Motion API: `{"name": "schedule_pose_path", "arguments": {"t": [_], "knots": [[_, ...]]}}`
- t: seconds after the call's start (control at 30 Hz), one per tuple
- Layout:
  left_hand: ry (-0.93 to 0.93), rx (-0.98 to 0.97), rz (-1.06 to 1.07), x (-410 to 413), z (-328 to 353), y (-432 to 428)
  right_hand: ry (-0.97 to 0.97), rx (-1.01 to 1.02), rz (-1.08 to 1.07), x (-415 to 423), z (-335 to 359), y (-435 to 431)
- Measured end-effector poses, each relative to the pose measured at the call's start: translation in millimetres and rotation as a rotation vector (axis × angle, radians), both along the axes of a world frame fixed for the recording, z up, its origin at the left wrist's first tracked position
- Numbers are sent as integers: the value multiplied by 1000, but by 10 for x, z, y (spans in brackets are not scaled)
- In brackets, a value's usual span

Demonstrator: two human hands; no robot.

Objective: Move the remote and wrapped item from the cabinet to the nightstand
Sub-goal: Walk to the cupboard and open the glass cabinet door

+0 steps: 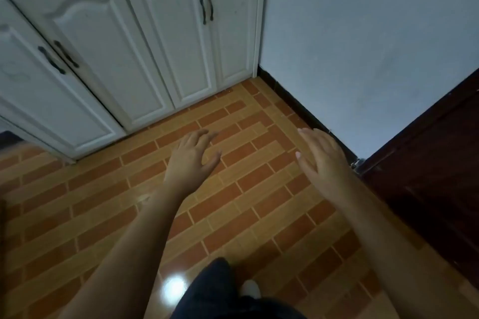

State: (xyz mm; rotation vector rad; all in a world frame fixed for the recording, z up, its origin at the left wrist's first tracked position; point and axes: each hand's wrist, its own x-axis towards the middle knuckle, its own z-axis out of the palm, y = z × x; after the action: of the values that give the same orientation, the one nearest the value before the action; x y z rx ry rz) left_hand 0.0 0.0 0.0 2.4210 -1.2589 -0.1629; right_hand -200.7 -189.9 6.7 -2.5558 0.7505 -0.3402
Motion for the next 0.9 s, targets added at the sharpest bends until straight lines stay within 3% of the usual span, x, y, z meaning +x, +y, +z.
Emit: {"name": "schedule_pose_path", "arguments": {"t": [0.27,0.6,0.9], "knots": [[-41,-63,19,684,-87,-316,38,-84,21,660,-118,-403],[-43,-106,14,2318,69,-1006,-28,-131,-9,2335,62,-1030],[-58,-116,-18,3427,112,-1680,-50,-138,-63,3343,176,-1580]]}}
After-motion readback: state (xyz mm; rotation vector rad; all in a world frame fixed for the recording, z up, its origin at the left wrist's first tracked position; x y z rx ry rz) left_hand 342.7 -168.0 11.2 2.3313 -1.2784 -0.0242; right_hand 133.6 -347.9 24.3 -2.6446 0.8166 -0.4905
